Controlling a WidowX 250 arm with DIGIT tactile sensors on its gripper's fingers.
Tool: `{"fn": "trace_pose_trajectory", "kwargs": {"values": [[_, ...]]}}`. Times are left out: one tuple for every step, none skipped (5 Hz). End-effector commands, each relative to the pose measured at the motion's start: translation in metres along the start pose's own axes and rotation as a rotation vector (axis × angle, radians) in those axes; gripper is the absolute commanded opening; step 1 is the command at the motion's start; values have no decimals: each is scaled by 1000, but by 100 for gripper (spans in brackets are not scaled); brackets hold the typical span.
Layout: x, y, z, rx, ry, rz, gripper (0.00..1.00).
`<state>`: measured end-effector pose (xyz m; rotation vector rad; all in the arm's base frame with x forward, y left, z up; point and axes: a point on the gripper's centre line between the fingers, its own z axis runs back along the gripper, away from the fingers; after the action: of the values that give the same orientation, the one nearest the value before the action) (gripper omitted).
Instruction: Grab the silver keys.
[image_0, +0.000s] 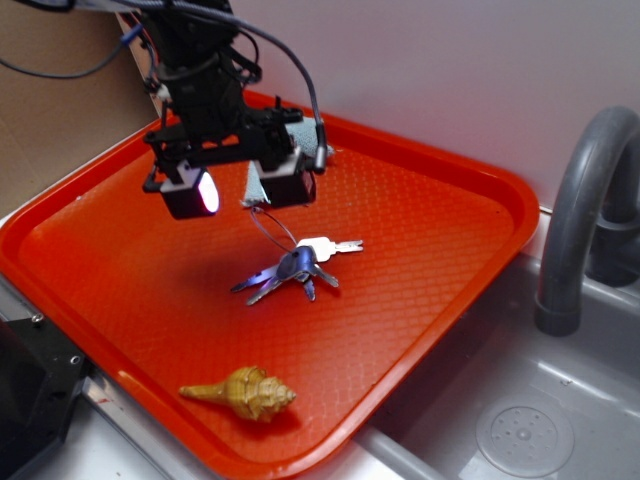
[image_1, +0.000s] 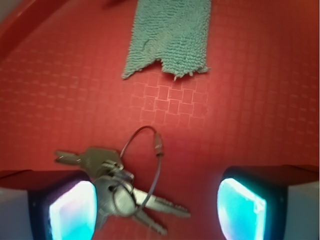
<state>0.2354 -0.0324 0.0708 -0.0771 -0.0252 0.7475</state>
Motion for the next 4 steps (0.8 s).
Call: {"fn": "trace_pose_trajectory", "kwargs": {"values": [[18, 2, -10, -2, 11, 40, 100], [13, 0, -22, 35, 32, 45, 0], [16, 0, -26, 56, 27, 44, 0], [21, 0, -24, 48, 35, 55, 0]]}}
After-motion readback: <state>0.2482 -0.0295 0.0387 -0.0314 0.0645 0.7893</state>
